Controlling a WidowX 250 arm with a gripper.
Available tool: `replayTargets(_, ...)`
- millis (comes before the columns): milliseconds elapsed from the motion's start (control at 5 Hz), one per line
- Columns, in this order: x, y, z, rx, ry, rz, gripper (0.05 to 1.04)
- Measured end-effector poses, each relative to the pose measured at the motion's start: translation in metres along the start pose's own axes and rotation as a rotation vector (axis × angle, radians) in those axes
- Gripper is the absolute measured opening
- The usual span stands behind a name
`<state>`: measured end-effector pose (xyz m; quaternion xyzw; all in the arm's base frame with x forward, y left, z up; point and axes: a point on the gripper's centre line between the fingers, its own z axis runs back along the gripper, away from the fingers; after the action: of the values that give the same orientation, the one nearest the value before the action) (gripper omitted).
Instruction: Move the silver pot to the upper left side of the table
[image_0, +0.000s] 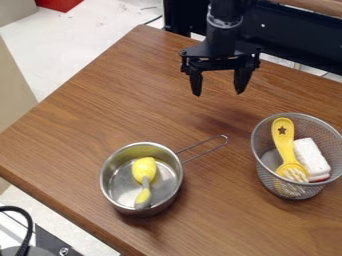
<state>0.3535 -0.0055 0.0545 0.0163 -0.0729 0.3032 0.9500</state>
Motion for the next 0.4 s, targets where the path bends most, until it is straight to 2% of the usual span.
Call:
replayTargets(200, -0.0058, 0.0032, -0.0105, 0.021, 0.029, -0.005, 0.997)
replayTargets(400, -0.0152, 0.0122, -0.0202, 0.031, 0.049, -0.073, 0.997)
